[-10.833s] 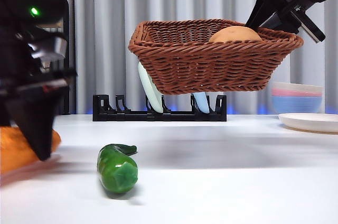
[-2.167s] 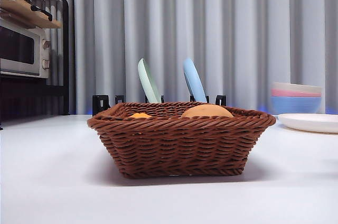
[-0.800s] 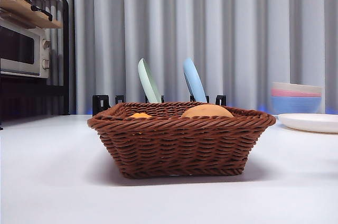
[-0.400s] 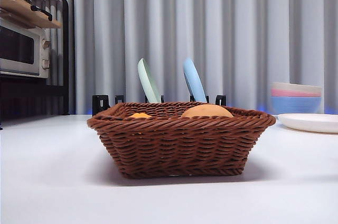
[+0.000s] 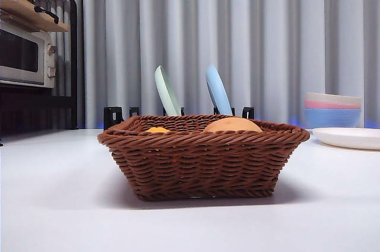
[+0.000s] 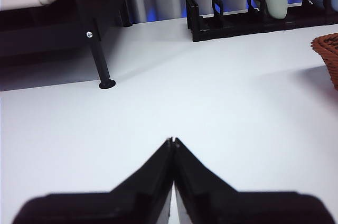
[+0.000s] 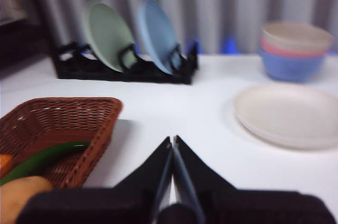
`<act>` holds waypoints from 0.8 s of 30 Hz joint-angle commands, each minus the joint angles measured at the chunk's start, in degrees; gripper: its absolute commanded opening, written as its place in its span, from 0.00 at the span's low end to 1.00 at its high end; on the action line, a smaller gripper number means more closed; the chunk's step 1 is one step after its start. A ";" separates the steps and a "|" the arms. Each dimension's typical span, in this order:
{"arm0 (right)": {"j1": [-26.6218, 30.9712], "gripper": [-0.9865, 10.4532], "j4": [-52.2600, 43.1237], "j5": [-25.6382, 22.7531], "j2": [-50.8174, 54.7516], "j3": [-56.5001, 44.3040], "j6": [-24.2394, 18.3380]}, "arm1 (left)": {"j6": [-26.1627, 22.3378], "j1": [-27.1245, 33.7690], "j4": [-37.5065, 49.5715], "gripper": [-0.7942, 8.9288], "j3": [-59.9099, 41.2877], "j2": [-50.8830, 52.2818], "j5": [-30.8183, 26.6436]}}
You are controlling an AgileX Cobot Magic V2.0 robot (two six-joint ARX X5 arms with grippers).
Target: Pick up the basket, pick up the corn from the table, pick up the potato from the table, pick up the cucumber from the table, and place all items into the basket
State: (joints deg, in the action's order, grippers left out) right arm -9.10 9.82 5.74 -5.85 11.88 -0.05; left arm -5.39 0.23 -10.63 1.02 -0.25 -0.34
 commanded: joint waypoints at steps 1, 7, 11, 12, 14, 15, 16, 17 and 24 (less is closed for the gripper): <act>1.73 0.09 -2.91 1.40 1.75 -4.96 -2.40 | -0.24 0.13 -0.04 0.08 -0.81 0.15 0.42; 2.01 0.09 -2.89 1.42 5.55 -11.61 -1.73 | -0.24 0.13 -0.02 0.08 -0.81 0.15 0.39; 2.01 0.09 -0.48 1.40 5.79 -11.56 -1.51 | -0.24 0.13 0.07 0.08 -0.81 0.15 0.42; 2.01 0.09 -0.35 1.40 5.79 -11.56 -1.51 | -0.24 0.13 0.07 0.08 -0.81 0.15 0.39; 2.01 0.09 0.26 1.40 5.79 -11.56 -0.63 | -0.24 0.13 0.07 0.08 -0.81 0.15 0.39; 2.01 0.09 0.22 1.42 5.79 -11.56 0.31 | -0.24 0.13 0.07 0.08 -0.81 0.15 0.42; 2.01 0.09 0.22 1.42 5.79 -11.56 1.88 | -0.24 0.13 0.07 0.08 -0.81 0.15 0.42; 2.01 0.09 0.07 1.42 5.79 -11.56 3.67 | -0.24 0.13 0.07 0.08 -0.81 0.15 0.42; 2.01 0.09 0.04 1.36 5.46 -11.56 4.07 | -0.24 0.13 0.07 0.08 -0.81 0.15 0.39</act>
State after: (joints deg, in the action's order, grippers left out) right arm -7.11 9.19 7.05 -0.32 0.91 3.18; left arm -5.39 0.23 -10.63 1.02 -0.27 -0.30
